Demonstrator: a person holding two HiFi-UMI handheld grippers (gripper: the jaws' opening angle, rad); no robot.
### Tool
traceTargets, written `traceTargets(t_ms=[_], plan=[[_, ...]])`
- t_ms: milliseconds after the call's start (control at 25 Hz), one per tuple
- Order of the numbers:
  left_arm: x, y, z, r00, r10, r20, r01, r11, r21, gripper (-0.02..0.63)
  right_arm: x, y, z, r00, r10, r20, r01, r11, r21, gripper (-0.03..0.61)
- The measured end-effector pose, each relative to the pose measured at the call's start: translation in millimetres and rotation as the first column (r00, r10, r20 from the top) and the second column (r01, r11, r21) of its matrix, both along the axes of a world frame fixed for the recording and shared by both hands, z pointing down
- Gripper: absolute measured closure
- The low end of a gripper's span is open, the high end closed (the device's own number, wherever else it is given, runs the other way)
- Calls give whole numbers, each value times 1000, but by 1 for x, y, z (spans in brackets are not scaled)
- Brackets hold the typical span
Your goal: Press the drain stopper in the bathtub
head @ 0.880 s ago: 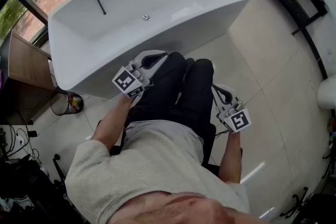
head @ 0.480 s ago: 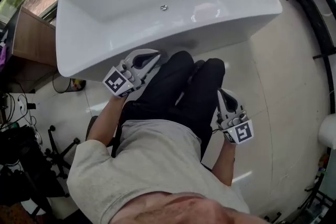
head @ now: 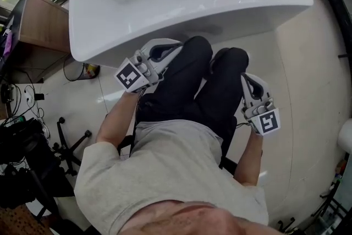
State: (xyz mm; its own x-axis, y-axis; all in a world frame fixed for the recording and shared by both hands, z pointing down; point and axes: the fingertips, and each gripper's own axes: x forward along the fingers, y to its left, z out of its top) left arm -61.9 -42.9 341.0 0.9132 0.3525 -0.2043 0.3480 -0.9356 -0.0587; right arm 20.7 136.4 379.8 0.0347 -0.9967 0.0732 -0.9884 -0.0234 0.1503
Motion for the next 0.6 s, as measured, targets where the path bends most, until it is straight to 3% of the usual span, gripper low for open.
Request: traceTargets(t_ms=[320,600], plan=[[-25,-37,2,997,-82,12,82,996,-24,607,-22,-45,-4,996,-88,4,88,996,6,578],[-59,-70,34,968,-218,122,213,976,49,607,-39,-87,9,979,-193,71,197,978,-64,578]])
